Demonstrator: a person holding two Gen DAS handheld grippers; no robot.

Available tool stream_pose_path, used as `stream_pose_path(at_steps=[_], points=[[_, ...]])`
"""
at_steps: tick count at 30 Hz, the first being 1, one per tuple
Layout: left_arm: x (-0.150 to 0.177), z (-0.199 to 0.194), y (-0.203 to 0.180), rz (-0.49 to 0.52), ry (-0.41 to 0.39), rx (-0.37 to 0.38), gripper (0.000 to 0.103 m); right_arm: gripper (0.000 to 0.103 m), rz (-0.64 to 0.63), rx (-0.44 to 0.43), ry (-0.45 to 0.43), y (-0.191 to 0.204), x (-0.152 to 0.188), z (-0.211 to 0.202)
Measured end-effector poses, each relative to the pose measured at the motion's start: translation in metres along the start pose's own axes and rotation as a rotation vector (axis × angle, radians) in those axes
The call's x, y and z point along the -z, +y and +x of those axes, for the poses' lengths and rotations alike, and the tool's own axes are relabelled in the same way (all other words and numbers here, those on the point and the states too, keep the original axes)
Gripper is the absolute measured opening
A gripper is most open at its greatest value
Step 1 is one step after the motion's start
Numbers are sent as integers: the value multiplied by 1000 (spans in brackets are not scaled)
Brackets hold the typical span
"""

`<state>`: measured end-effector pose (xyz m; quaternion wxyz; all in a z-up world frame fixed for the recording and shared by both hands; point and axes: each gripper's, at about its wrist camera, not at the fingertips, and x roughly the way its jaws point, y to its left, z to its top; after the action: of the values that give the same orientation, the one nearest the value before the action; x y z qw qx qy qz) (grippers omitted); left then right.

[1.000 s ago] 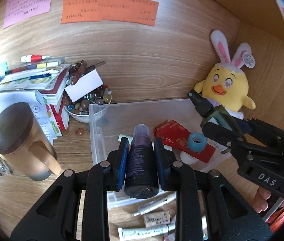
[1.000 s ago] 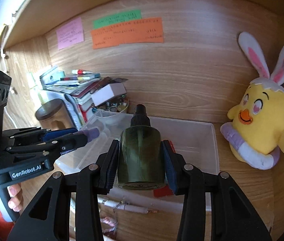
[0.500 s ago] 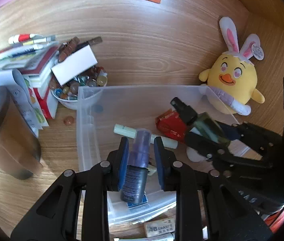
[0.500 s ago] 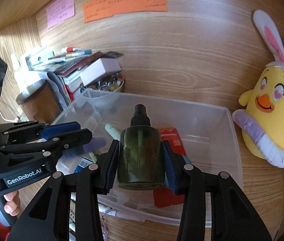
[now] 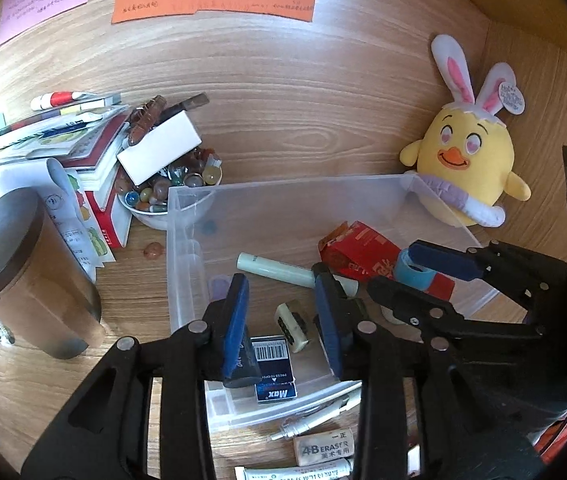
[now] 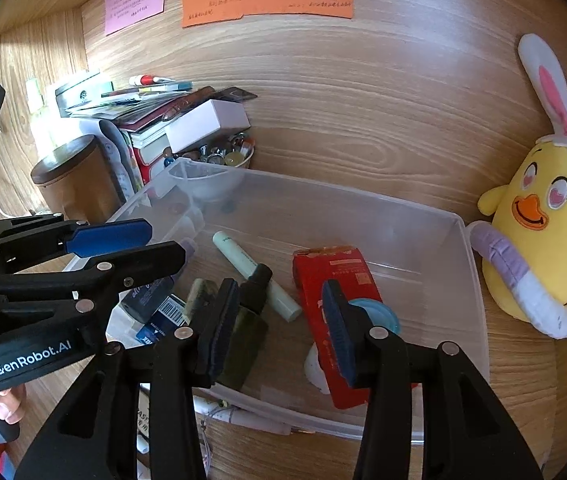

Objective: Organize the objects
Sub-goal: 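Carry both bottles over the clear box and open both grippers to release, then move both grippers back to the desk and grasp the pink tube with right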

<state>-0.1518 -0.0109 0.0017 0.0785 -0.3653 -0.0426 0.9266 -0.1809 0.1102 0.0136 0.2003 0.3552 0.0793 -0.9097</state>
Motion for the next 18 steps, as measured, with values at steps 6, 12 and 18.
stream_pose_path(at_steps=[6, 12, 18], points=[[0, -23, 2, -9, -41, 2, 58, 53, -7, -2, -37, -2, 0, -23], [16, -54, 3, 10, -78, -6, 79, 61, -34, -3, -55, 0, 14, -48], [40, -70, 2, 37, -63, -11, 87, 65, -58, -6, -20, 5, 47, -63]])
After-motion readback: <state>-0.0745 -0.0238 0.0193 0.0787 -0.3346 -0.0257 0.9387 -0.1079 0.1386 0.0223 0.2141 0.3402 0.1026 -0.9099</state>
